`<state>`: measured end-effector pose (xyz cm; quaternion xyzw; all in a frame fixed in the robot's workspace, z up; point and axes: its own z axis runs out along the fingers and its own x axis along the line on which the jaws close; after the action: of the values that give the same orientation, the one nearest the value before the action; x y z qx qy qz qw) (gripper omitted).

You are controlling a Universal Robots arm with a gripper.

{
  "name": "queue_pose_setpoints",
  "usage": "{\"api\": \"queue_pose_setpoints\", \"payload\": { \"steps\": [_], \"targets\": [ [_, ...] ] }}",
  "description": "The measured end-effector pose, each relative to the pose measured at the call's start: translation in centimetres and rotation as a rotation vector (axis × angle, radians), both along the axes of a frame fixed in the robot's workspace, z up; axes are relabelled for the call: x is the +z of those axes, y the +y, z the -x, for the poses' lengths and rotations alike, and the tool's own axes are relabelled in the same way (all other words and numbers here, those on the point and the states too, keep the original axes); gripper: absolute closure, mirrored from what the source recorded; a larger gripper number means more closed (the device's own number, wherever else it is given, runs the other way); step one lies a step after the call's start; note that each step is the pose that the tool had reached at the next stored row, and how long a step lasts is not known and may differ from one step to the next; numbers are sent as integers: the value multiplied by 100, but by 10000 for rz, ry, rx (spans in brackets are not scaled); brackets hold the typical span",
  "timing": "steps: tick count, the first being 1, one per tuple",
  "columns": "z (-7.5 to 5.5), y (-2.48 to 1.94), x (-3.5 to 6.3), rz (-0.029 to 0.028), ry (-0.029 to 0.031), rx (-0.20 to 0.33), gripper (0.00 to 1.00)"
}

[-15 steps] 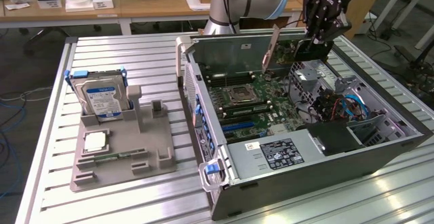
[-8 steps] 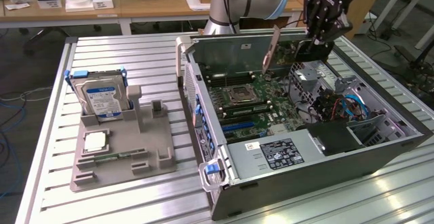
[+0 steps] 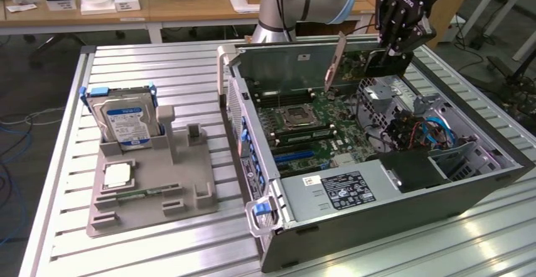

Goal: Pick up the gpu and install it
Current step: 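Insert the gpu into the slot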

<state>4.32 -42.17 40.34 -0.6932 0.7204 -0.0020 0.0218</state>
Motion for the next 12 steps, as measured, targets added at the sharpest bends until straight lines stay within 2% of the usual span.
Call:
{"api": "queue_pose_setpoints", "payload": {
  "steps": [7, 12],
  "targets": [
    [1, -9, -1, 1, 0, 0, 73],
    [50, -19, -6, 0, -4, 0, 73]
  ]
}}
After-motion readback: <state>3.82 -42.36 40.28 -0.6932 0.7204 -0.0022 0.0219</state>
